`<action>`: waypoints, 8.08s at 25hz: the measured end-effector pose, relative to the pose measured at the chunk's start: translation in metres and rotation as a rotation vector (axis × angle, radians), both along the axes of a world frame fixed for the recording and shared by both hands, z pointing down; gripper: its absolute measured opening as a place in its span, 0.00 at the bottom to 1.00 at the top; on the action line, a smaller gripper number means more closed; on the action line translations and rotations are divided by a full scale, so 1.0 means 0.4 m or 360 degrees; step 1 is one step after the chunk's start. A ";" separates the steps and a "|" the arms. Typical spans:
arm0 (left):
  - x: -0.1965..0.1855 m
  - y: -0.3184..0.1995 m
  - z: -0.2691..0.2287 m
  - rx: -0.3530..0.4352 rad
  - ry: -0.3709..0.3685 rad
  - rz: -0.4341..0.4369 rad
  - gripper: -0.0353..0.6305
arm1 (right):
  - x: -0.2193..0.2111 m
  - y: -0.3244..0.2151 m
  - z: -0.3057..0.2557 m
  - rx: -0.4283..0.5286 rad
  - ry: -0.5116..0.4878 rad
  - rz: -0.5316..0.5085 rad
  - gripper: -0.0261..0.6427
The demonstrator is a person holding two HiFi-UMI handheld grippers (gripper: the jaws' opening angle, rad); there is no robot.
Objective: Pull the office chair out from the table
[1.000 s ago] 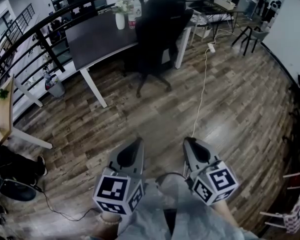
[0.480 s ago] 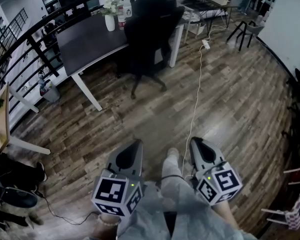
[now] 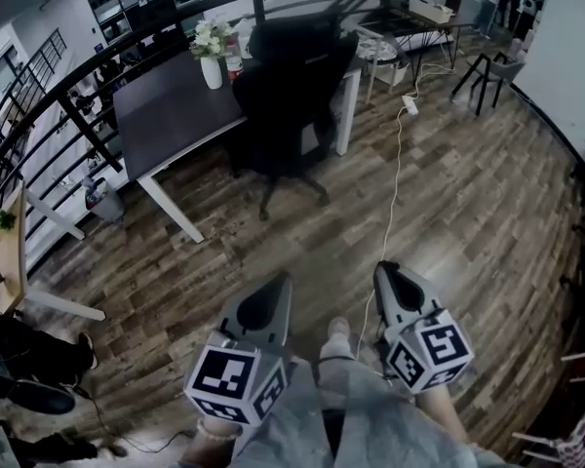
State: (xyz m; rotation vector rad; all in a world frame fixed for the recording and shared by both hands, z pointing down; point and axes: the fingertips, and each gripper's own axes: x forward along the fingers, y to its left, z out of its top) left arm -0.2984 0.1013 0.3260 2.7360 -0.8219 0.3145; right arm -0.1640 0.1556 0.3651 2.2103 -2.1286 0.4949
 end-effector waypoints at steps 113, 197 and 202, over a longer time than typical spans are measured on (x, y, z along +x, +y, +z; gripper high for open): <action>0.480 -1.292 0.029 0.0673 -0.0777 -0.0938 0.19 | 0.989 -1.520 0.061 -0.0099 0.1615 -0.0718 0.36; 0.488 -1.442 0.279 0.1208 -0.2345 -0.0578 0.38 | 0.988 -1.630 0.166 -0.0348 0.2567 -0.0858 0.35; 0.483 -1.407 0.280 0.1147 -0.2336 -0.0612 0.37 | 0.980 -1.591 0.164 -0.0282 0.2570 -0.0898 0.34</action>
